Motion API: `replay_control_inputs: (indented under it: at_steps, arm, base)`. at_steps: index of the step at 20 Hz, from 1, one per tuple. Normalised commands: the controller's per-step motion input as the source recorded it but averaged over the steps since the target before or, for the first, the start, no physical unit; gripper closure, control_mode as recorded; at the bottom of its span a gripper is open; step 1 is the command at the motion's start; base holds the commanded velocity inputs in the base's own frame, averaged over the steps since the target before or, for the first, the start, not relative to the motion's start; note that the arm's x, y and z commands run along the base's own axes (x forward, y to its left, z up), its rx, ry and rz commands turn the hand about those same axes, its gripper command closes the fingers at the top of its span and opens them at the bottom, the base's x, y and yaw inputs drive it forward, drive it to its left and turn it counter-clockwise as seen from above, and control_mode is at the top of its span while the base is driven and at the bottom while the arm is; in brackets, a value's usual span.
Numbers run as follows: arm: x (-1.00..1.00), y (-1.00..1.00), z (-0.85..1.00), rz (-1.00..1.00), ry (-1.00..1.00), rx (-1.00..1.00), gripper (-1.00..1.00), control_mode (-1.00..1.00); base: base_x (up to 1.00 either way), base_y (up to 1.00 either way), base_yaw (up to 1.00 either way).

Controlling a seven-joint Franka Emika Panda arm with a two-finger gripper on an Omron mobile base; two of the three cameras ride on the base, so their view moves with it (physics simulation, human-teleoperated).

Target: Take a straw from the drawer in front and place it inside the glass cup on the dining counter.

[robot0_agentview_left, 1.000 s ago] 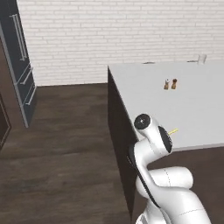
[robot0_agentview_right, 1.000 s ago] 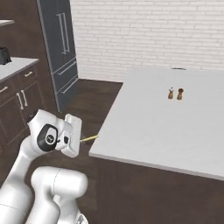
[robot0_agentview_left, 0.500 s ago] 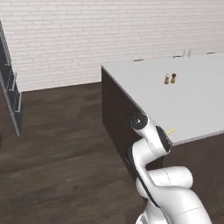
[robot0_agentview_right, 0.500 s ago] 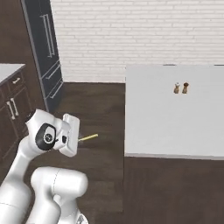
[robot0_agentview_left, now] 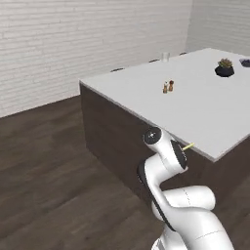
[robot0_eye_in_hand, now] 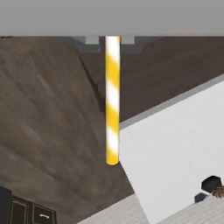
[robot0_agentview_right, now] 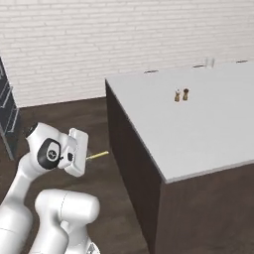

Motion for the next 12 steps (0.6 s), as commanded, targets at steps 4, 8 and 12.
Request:
replay_control_inputs:
  at_steps: [4,8,12]
  arm:
    - [0.0,0.0,0.0,0.0,0.0,0.0,1.0,1.0]
    - [0.0,0.0,0.0,0.0,0.0,0.0,1.0,1.0]
    - [0.0,0.0,0.0,0.0,0.0,0.0,1.0,1.0]
  base:
    - [0.89,0.96,-0.55]
    - [0.87,1.0,-0.52]
    - [0.78,1.0,-0.47]
